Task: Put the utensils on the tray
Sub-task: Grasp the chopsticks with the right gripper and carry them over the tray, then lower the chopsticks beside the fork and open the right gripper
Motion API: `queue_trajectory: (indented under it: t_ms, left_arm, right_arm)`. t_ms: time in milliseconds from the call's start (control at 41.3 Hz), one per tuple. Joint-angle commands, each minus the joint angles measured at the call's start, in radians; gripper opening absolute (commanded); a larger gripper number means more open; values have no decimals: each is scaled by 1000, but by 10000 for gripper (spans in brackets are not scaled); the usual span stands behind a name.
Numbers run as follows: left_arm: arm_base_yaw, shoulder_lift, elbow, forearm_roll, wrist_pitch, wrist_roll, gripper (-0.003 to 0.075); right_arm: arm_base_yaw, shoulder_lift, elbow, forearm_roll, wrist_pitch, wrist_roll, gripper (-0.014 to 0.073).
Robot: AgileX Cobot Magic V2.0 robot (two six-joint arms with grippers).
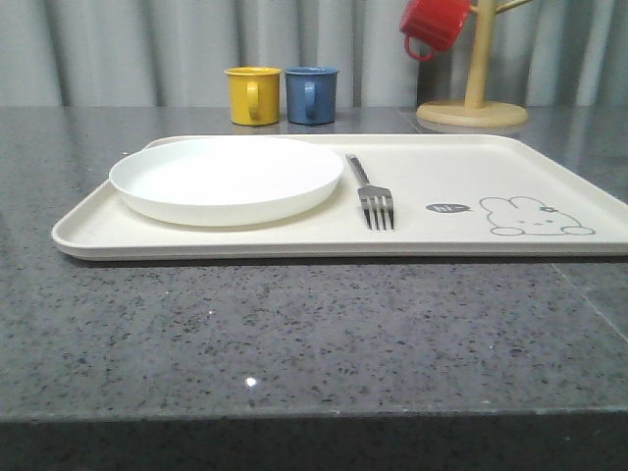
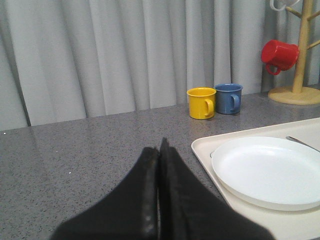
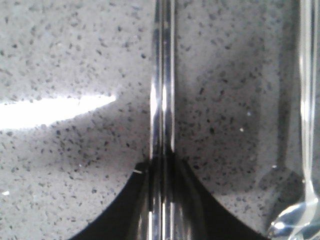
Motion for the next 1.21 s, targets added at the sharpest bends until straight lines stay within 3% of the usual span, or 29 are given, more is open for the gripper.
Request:
queue_trajectory:
  t_ms: [0, 242, 412, 896, 1187]
  left_arm:
    - [1, 12, -25, -4, -85, -8, -19]
    - [1, 12, -25, -4, -85, -8, -19]
    - [1, 12, -25, -4, -85, -8, -19]
    - [1, 12, -25, -4, -85, -8, -19]
    - [1, 12, -25, -4, -85, -8, -19]
  right_arm:
    - [-2, -69, -30, 0, 8, -9, 14]
    - [11, -153, -92, 0, 88, 56, 14]
    - [74, -160, -157, 0, 163, 114, 14]
    - [449, -60, -166, 0, 103, 327, 13]
    - [503, 27, -169, 96, 36, 379, 13]
